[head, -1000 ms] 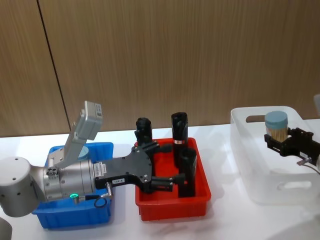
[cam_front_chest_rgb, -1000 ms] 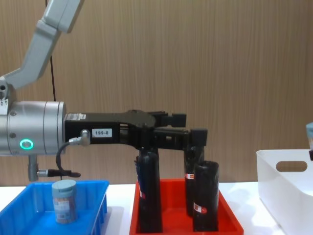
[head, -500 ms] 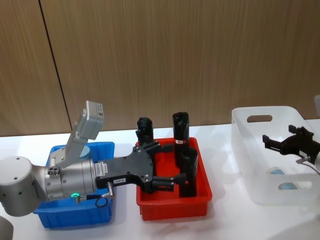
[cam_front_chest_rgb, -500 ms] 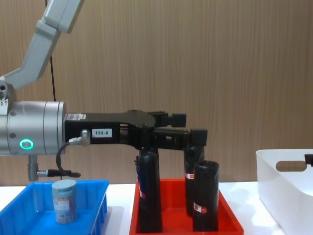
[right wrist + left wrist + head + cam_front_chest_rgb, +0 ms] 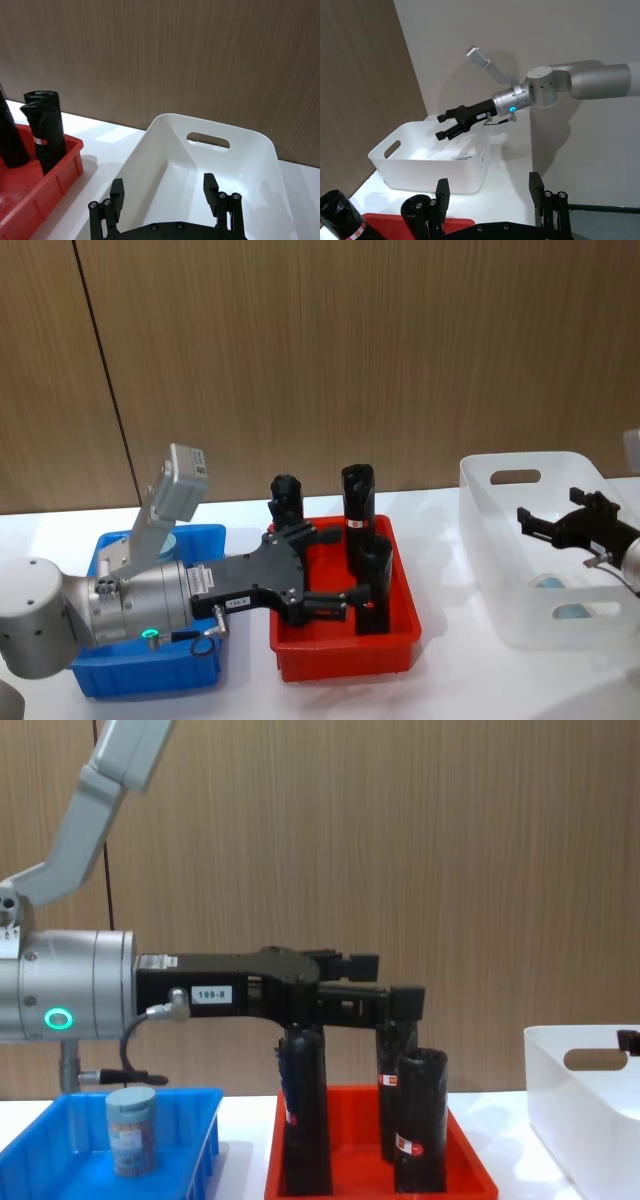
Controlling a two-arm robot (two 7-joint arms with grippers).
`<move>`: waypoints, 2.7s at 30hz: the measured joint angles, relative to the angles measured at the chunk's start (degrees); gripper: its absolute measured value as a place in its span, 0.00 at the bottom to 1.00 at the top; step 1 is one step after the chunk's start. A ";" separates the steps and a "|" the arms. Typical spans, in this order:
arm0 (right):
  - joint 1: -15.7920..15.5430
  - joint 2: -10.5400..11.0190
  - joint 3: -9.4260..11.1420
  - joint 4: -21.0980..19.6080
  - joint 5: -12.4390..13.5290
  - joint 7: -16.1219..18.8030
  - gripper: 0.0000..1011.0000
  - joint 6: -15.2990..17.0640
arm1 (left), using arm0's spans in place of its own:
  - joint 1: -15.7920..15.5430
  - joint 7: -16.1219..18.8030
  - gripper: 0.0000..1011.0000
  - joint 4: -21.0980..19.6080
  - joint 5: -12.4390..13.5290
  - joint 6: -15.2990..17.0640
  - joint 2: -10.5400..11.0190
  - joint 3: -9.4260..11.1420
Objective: Pick the cotton swabs from the blue box and place them into the white box.
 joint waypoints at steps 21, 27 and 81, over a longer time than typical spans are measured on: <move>-10.77 -1.50 -0.13 -14.97 -0.59 -5.96 0.99 -2.04 | 3.77 14.50 0.99 -4.59 2.63 -0.64 0.28 1.18; -14.13 -1.96 -0.16 -19.65 -0.69 -7.85 0.99 -2.66 | 4.94 19.06 0.99 -6.00 3.45 -0.84 0.38 1.55; -28.01 -3.86 -0.28 -38.93 -1.45 -15.60 0.99 -5.26 | 15.37 59.20 0.99 -18.60 10.61 -2.58 1.14 4.74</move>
